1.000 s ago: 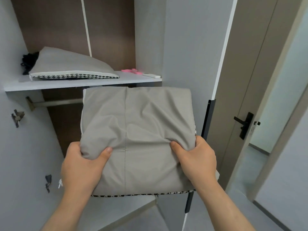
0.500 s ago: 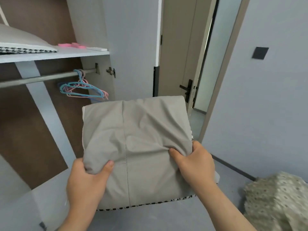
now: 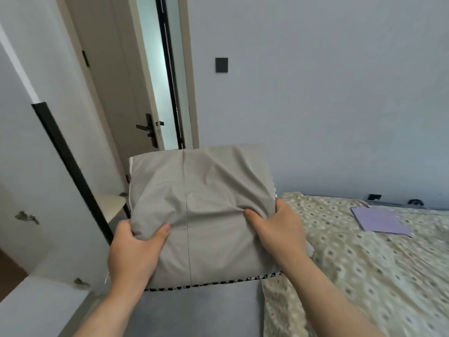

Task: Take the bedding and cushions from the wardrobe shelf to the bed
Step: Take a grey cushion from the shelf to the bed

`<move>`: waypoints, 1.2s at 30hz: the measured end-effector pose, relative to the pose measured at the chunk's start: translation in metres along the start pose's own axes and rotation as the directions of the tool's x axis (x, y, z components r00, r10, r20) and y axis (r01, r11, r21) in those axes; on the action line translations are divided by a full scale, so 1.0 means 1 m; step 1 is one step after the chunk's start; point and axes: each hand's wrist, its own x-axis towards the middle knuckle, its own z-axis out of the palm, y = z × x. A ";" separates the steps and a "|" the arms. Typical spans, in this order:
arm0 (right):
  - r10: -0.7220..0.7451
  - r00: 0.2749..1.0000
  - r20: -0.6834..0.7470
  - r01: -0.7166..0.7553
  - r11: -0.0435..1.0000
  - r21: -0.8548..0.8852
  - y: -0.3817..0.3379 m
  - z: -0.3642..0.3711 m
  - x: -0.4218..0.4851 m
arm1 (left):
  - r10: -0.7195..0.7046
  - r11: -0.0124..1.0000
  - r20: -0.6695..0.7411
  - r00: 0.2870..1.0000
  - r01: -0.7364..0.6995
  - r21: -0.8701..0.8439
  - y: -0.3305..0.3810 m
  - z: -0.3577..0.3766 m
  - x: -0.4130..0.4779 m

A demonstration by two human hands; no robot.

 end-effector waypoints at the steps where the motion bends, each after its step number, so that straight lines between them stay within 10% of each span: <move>1: 0.025 0.999 -0.033 -0.025 1.000 -0.001 0.013 -0.012 0.005 | 0.018 1.000 0.037 0.999 -0.018 -0.006 0.007 0.018 -0.003; 13: 0.398 0.804 -0.442 -0.446 0.895 -0.006 0.155 -0.142 0.002 | 0.208 0.978 0.540 0.816 -0.163 -0.131 0.076 0.225 -0.059; 25: 0.630 0.239 -0.739 -0.784 0.575 0.236 0.241 -0.203 -0.102 | 0.338 0.932 0.919 0.203 -0.210 -0.297 0.114 0.371 -0.197; 36: 0.623 -0.189 -0.759 -0.835 0.306 0.458 0.271 -0.210 -0.316 | 0.291 0.891 0.923 -0.250 -0.280 -0.357 0.069 0.318 -0.392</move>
